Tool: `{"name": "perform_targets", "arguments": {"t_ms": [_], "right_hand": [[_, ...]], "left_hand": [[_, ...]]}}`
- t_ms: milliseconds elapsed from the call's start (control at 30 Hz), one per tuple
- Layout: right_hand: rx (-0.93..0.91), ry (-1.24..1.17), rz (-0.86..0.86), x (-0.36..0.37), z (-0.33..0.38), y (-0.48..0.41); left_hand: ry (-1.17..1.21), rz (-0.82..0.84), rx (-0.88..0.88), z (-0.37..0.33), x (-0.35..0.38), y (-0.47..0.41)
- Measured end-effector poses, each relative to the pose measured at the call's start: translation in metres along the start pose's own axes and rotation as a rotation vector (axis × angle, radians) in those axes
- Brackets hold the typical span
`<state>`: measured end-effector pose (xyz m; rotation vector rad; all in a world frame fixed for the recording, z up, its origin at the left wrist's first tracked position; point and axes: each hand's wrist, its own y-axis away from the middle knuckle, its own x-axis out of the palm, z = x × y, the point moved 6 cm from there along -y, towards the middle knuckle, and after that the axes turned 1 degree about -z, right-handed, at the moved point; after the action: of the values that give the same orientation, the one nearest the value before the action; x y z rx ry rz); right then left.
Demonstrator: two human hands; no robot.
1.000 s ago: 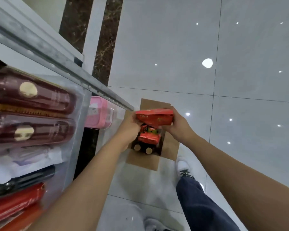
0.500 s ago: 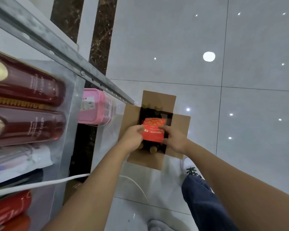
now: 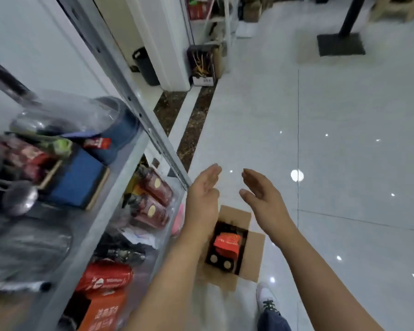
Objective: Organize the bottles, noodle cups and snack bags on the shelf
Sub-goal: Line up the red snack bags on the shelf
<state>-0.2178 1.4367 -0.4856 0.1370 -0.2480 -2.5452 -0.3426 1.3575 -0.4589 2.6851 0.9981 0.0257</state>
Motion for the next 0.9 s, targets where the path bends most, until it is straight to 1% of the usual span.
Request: {"name": "perform_targets", "arguments": {"t_ms": [167,233,333,433,533,667,767,900], "right_hand": [[-0.283,-0.079,0.032,-0.004,0.201,0.093],[-0.381,-0.109,0.045,-0.002,0.259,0.135],[-0.505,-0.162,0.095,0.009,0.319,0.190],[-0.593,-0.163,0.160,0.027,0.357,0.229],[-0.646,-0.171,0.202,0.046,0.379,0.252],[-0.665,-0.169,0.255,0.075,0.394,0.268],[-0.668,-0.152,0.289,0.093,0.401,0.270],[-0.680,-0.136,0.388,0.139,0.424,0.264]], "left_hand": [[0.015,0.001,0.296,-0.186,-0.037,0.112],[0.017,-0.001,0.396,-0.238,-0.052,0.163],[-0.002,-0.009,0.524,-0.289,-0.077,0.223],[-0.009,-0.047,0.597,-0.320,-0.107,0.263],[-0.010,-0.113,0.645,-0.335,-0.137,0.291],[-0.038,-0.185,0.663,-0.341,-0.170,0.320],[-0.060,-0.203,0.641,-0.342,-0.183,0.330],[-0.053,-0.307,0.635,-0.346,-0.217,0.341]]}}
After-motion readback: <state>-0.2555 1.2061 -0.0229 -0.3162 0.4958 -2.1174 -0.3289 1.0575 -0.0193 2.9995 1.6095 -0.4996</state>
